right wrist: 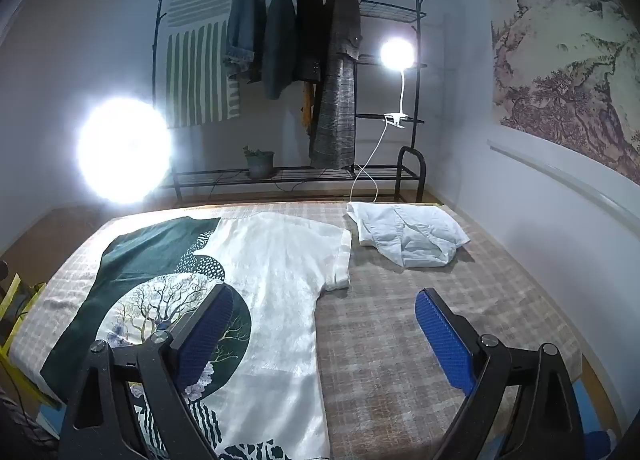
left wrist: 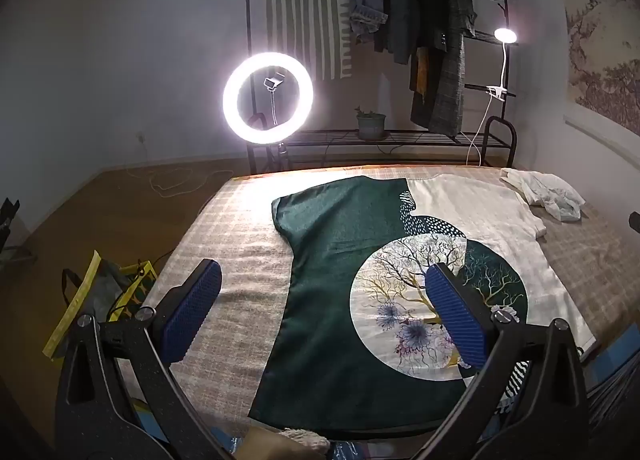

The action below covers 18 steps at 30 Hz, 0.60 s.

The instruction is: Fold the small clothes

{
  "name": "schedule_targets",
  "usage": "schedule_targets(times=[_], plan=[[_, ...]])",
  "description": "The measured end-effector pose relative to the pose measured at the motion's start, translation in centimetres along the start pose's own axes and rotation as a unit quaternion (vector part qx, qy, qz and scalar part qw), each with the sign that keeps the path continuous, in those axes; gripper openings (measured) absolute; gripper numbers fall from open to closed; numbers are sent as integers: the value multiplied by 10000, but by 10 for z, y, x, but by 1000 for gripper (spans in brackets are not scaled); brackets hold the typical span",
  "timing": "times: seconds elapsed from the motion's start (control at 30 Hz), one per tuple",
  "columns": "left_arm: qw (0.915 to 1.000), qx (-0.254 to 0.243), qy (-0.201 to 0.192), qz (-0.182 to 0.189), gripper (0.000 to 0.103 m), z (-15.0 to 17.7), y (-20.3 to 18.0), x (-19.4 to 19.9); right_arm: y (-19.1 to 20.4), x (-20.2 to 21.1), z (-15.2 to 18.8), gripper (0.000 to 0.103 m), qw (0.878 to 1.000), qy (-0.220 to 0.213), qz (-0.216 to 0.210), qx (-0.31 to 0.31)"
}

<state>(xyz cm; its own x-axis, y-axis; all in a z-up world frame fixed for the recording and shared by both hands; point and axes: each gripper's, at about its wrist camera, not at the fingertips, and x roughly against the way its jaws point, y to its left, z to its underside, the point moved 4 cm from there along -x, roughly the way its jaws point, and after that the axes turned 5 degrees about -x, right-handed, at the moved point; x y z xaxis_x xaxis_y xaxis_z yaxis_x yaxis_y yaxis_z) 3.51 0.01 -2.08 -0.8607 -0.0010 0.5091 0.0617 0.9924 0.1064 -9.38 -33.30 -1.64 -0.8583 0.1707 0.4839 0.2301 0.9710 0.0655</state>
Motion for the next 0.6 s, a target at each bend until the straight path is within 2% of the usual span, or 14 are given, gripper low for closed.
schedule_targets(times=[0.2,0.6], plan=[[9998,-162,-36,-70,103,1,-1,0,0,1,0,94,10000,-3,12,40],[9999,-88,-46,-26,103,-1,-1,2,1,2,1,94,10000,-12,37,92]])
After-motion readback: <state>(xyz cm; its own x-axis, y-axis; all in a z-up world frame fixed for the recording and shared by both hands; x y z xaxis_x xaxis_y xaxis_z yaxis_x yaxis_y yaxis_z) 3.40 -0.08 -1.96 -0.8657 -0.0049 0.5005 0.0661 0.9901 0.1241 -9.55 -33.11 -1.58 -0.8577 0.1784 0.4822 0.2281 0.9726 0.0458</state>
